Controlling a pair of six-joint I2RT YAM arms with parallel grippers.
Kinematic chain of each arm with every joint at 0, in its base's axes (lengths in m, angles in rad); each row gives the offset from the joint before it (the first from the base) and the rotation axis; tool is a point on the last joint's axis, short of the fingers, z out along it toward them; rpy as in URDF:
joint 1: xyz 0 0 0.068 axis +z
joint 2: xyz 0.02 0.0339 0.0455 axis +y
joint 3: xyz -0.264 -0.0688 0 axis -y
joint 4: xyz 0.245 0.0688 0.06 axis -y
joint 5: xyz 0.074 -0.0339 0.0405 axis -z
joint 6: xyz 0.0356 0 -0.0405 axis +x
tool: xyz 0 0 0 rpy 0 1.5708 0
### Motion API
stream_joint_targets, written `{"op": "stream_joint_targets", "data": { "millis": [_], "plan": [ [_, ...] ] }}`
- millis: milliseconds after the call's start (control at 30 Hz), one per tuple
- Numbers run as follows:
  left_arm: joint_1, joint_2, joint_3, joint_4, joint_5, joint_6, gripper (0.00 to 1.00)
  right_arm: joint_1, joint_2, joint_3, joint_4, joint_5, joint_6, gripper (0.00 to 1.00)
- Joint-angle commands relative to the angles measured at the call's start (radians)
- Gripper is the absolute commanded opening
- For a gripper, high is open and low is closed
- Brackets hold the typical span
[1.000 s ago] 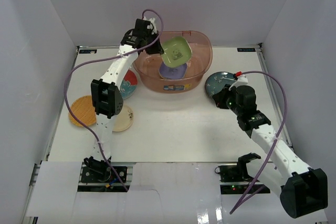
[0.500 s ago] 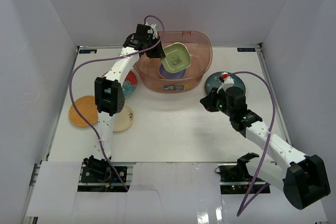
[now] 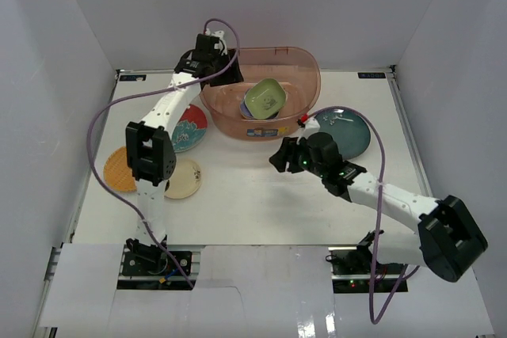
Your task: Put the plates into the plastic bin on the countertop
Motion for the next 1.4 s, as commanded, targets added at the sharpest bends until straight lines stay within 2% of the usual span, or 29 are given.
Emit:
{"op": "stream_joint_targets", "data": {
  "millis": [0,33,100,133,167,200,233,267,333,367,400,467,500,567,633,700,833,933,1067,1367],
  "plan": [
    [0.003,-0.363,-0.170,0.102,-0.132,-0.055,0.67,0.106,0.126,0.087,0.124,0.074,0.035,0.65],
    [0.006,-0.426,-0.323,0.120,-0.161,-0.061,0.66,0.122,0.160,0.097,0.138,0.070,0.055,0.66],
    [0.019,-0.560,-0.484,0.165,-0.260,-0.091,0.65,0.159,0.240,0.097,0.237,0.056,0.130,0.71],
    [0.026,-0.701,-0.564,0.176,-0.291,-0.101,0.65,0.194,0.267,0.097,0.271,0.059,0.153,0.73],
    [0.031,-0.773,-0.728,0.182,-0.327,-0.136,0.65,0.212,0.319,0.121,0.294,0.064,0.170,0.73],
    [0.049,-0.843,-0.808,0.200,-0.375,-0.153,0.65,0.252,0.346,0.141,0.308,0.085,0.187,0.74],
    [0.057,-0.976,-0.953,0.203,-0.396,-0.178,0.65,0.266,0.397,0.165,0.308,0.090,0.192,0.75],
    [0.065,-1.037,-1.020,0.202,-0.413,-0.192,0.65,0.281,0.424,0.208,0.311,0.090,0.196,0.78],
    [0.085,-1.135,-1.129,0.174,-0.460,-0.218,0.65,0.315,0.464,0.248,0.314,0.079,0.195,0.78],
    [0.091,-1.208,-1.178,0.159,-0.469,-0.229,0.65,0.324,0.476,0.267,0.303,0.087,0.184,0.76],
    [0.105,-1.236,-1.253,0.124,-0.476,-0.248,0.65,0.333,0.469,0.287,0.274,0.104,0.167,0.64],
    [0.111,-1.307,-1.315,0.081,-0.477,-0.264,0.64,0.337,0.406,0.282,0.270,0.117,0.102,0.58],
    [0.114,-1.327,-1.361,0.069,-0.482,-0.288,0.64,0.335,0.389,0.300,0.259,0.137,0.069,0.51],
    [0.114,-1.379,-1.404,0.038,-0.506,-0.322,0.64,0.335,0.384,0.365,0.131,0.160,-0.018,0.52],
    [0.120,-1.404,-1.459,0.021,-0.528,-0.395,0.65,0.335,0.436,0.472,-0.010,0.159,-0.053,0.62],
    [0.125,-1.428,-1.496,0.007,-0.522,-0.454,0.69,0.340,0.464,0.468,0.016,0.135,-0.029,0.73],
    [0.126,-1.467,-1.612,0.018,-0.473,-0.590,0.72,0.380,0.579,0.407,0.176,0.061,0.110,0.82],
    [0.128,-1.514,-1.630,0.010,-0.515,-0.615,0.74,0.396,0.669,0.458,0.233,0.016,0.196,0.81],
    [0.128,-1.562,-1.630,-0.011,-0.555,-0.626,0.75,0.407,0.766,0.535,0.253,0.033,0.275,0.65],
    [0.126,-1.651,-1.585,-0.005,-0.559,-0.569,0.78,0.407,0.970,0.646,0.283,0.081,0.452,0.62]
  ]
}}
